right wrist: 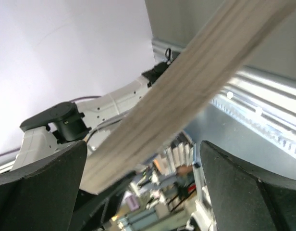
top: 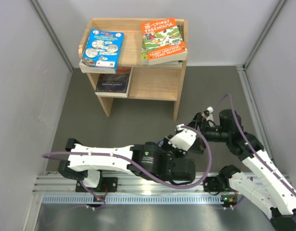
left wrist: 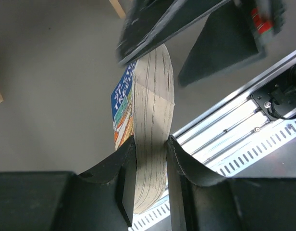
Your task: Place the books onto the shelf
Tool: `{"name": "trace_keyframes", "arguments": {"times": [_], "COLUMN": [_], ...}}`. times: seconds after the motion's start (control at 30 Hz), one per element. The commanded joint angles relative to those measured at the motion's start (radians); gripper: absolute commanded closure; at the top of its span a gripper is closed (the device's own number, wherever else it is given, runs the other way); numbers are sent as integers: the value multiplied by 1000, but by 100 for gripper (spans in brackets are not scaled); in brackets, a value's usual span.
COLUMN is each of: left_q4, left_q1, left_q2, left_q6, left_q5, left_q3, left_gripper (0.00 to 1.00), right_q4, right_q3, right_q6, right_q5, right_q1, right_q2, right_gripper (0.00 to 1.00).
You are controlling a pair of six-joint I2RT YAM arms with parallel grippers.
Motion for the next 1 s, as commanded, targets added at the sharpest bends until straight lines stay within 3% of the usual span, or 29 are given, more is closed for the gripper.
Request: {"name": "trace_keyframes", "arguments": {"times": [0.0,0.07,0.13,0.2,0.37,0.4,0.53,0.97], "left_q4": [-145,-145,-133,-81,155,268,535,830], "left_q1": [-4,-4,-4,-3,-3,-1,-3,-3], "left_q2": [-135,-174,-207,-224,-304,-322,-460,-490], "left_q6": [83,110,178,297,595,684,843,1172], "left_q5": [-91,-134,-163,-198,-209,-200,-63,-33], "left_q3": [24,51,89,165,313,323,309,372], "left_gripper": [100,100,100,100,100,100,100,100], "right_q4": [-296,-442,-586,-624,-600,-592,-572,-552], "right_q3": [164,263,322,364,304,290,238,183], "right_q6": [-265,-458,-555,-626,-602,-592,-557,-568], "right_q5": [-5,53,111,160,151,150,145,162], "right_q1": [-97,-161,-178,-178,-178,-178,-180,-177], "right_q2": [-2,36,76,88,64,56,19,36], "right_gripper": [0,0,0,0,0,0,0,0]}}
